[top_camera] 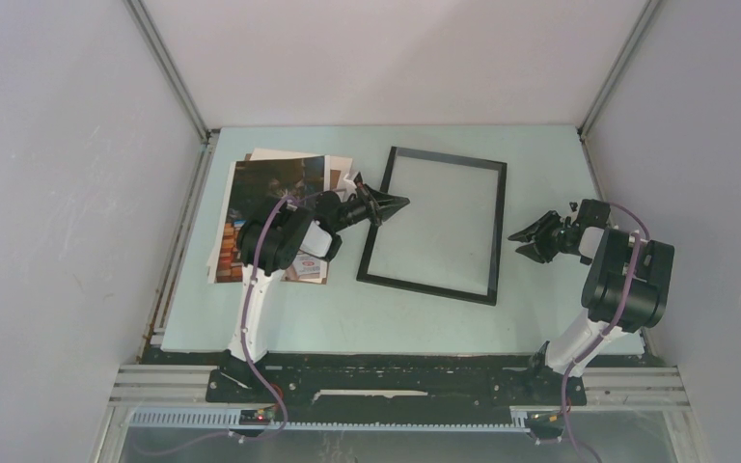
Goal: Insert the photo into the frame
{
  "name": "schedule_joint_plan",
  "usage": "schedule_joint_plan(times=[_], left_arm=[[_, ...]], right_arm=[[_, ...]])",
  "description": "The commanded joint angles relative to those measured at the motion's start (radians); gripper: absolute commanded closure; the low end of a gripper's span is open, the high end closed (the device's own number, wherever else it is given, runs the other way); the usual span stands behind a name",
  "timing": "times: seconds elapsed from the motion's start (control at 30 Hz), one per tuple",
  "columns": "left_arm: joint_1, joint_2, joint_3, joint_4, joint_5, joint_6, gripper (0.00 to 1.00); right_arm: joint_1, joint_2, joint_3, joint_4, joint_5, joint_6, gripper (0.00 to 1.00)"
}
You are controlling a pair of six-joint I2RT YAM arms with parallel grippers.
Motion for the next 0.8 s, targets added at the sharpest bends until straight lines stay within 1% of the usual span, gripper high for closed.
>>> schedule_joint_plan(times=[0.0, 0.47, 0.77], left_arm=[[-0.006, -0.009, -0.019, 0.065, 0.026, 0.023, 1.0], [-0.007, -0.008, -0.038, 0.067, 0.034, 0.035, 1.0], [-0.008, 0.003, -0.046, 0.072, 0.067, 0.042, 1.0]], right_arm=[[0.006, 0.002, -0.005, 0.023, -0.007, -0.001, 0.49], [0.007, -0.001, -0.005, 0.023, -0.005, -0.001, 0.49], [0.009, -0.003, -0.005, 0.024, -0.005, -0.001, 0.49]])
